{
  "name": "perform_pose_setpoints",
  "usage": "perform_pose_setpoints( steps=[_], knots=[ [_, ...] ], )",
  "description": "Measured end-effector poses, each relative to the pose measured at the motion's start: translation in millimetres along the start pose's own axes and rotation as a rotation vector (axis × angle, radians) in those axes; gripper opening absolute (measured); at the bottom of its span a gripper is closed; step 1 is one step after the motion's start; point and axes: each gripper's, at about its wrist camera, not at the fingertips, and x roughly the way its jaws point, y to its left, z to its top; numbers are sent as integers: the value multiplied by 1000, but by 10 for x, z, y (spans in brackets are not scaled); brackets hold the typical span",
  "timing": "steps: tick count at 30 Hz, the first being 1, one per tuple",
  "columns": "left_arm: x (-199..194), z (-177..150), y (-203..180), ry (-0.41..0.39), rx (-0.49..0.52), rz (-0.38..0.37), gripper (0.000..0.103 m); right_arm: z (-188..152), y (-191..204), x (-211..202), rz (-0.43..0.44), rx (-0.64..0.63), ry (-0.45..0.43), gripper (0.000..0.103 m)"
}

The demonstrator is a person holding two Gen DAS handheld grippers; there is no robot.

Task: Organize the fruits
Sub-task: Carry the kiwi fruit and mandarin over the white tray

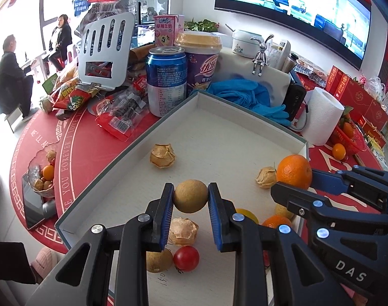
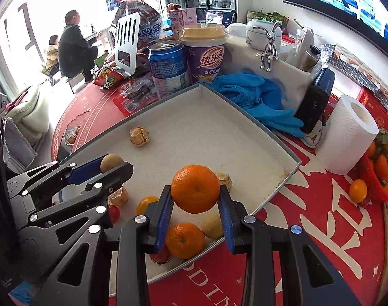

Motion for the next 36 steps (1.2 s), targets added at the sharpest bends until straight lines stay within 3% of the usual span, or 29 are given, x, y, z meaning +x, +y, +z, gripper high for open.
perform_pose_setpoints(
  steps=[36],
  knots=[
    [172,62,-89,46,42,16,29,104,-110,86,20,59,18,36]
  ],
)
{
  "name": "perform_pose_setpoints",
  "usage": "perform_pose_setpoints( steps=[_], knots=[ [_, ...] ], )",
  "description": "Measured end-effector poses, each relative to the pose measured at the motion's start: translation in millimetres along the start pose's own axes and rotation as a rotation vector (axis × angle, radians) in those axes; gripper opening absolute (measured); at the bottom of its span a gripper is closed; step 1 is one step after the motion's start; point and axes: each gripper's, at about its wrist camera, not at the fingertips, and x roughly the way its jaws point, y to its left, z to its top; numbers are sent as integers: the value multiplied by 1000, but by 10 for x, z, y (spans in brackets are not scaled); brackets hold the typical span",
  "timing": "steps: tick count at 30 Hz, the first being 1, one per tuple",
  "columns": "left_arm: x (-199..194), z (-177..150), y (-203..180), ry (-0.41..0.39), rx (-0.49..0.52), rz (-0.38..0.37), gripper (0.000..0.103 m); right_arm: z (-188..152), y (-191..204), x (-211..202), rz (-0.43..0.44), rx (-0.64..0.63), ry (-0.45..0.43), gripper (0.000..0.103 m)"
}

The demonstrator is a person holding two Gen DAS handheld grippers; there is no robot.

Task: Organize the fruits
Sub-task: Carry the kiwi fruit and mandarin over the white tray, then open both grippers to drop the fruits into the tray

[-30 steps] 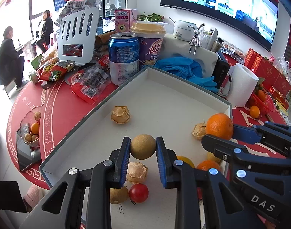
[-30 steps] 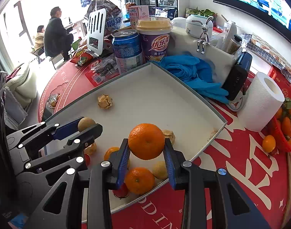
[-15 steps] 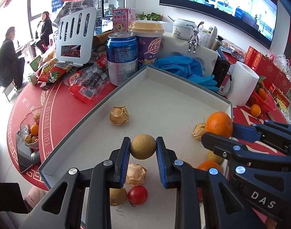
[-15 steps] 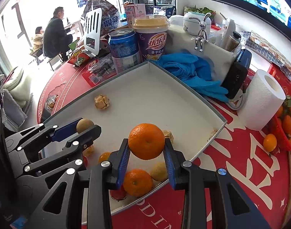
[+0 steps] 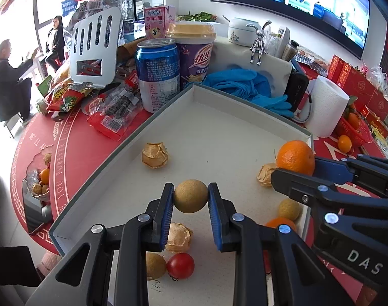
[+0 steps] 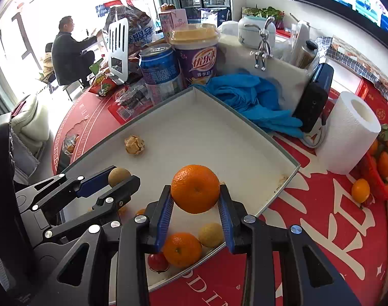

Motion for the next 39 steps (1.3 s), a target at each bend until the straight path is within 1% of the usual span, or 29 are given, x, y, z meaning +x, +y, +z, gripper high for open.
perform_pose_setpoints(
  steps=[14,23,24,25,26,27,28,29,30,31,33,34,35,36,37,39],
  knots=[
    [78,-9,2,22,-5,2,29,21,-41,133,-5,12,28,36],
    [99,-25,-45,34,11,-4,30,28,-39,180,0,14,43,36],
    [93,-31,-55,32,15,-1,32,27,-37,190,3,14,49,37],
    [83,-34,-64,28,19,3,46,25,-36,202,9,11,60,38],
    [72,-32,-67,22,20,3,70,29,-27,213,13,8,66,43],
    [49,-33,-67,13,19,6,79,33,-21,208,12,7,62,61],
    [26,-36,-61,4,16,21,82,37,-17,186,8,6,51,77],
    [-1,-38,-55,-3,16,19,82,48,-16,146,-9,5,31,82],
    [-11,-35,-51,4,19,7,83,60,-20,112,-11,3,20,86],
    [-15,-31,-42,14,15,1,85,79,-24,84,-3,4,23,86],
    [-41,-30,-33,11,14,7,92,105,-38,59,8,14,36,86],
    [-62,-33,-32,6,16,19,101,112,-40,43,9,17,39,86],
    [-78,-37,-30,4,15,23,103,115,-37,14,4,14,37,86],
    [-97,-39,-31,5,15,21,103,114,-31,-5,-7,9,35,89],
    [-109,-36,-36,6,18,14,103,108,-28,-26,-22,5,36,103],
    [-135,-38,-50,1,24,4,103,100,-16,-57,-33,-7,38,103]
  ],
)
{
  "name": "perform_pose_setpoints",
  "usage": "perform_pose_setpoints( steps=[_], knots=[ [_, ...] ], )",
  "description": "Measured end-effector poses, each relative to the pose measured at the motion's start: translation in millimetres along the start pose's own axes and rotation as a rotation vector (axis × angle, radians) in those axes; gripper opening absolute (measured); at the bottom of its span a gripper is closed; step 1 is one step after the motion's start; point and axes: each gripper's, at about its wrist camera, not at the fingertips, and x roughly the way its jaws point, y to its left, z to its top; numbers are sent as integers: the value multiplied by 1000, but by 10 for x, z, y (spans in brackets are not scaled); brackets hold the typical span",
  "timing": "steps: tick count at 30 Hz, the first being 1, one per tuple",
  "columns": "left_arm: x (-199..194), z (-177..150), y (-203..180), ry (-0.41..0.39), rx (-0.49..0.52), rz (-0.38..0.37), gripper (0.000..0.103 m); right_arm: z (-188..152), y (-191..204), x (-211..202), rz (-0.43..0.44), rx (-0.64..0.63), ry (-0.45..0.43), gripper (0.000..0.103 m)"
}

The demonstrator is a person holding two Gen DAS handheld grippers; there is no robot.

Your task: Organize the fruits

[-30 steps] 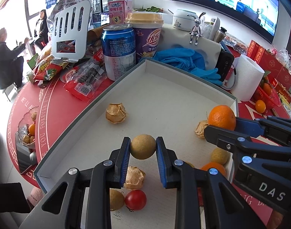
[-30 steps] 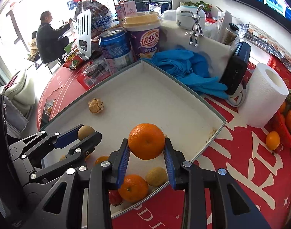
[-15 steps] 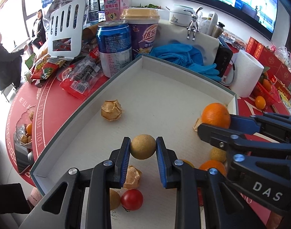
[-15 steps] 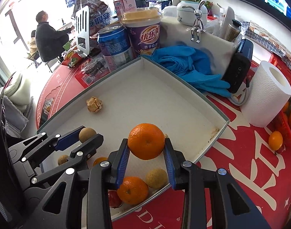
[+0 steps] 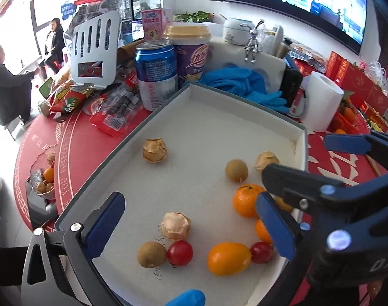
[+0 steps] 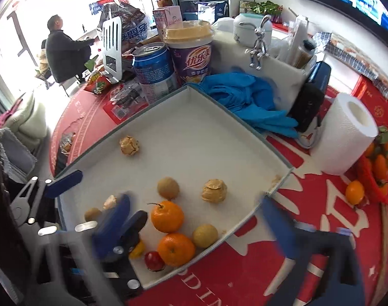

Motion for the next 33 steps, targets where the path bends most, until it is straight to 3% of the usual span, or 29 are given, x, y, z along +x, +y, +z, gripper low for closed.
perform_pose_setpoints(
  steps=[10,33],
  knots=[
    [-17,-64,-103,49,35,42,103,-82,-73,-49,-31,22,33,103],
    [-84,-88,-257,41,84,103,103,-196,-132,-72,-52,18,43,103]
  ],
)
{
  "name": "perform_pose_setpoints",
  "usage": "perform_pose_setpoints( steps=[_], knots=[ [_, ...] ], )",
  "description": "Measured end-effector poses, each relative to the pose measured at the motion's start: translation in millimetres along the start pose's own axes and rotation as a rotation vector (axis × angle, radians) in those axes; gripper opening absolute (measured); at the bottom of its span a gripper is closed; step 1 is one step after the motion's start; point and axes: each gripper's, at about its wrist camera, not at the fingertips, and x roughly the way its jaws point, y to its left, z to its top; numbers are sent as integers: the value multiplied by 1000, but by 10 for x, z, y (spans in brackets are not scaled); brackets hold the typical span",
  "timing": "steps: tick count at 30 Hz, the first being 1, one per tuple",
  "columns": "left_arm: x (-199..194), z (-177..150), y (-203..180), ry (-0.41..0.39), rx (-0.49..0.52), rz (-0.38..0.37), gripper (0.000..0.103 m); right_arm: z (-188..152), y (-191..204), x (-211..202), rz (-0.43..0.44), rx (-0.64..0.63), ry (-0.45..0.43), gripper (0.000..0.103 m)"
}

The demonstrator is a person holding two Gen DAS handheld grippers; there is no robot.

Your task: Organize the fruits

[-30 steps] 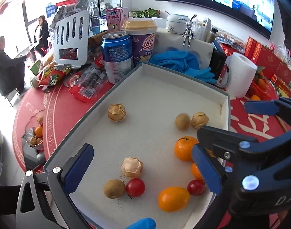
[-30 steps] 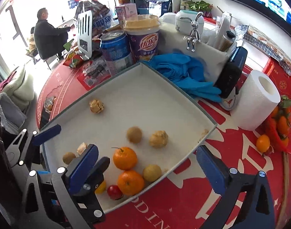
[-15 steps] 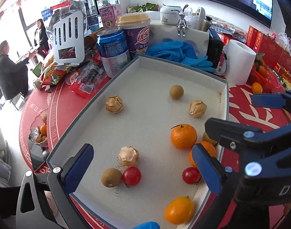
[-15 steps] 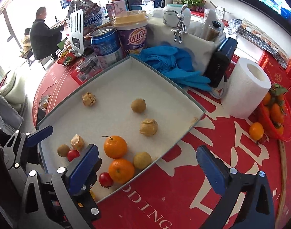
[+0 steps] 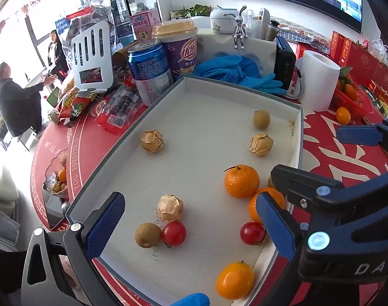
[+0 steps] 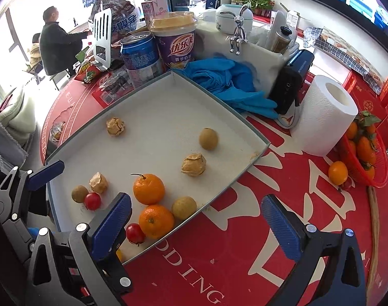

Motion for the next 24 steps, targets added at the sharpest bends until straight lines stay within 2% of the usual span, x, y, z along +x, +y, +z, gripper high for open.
perform_pose_setpoints(
  steps=[20,24],
  knots=[
    [6,-27,-39,11,7,1,103,-44,26,-10,-14,-15,-9,103],
    [-43,-47,-50,-12,18,8,103,-59,39,-39,-10,-15,-18,103]
  ],
)
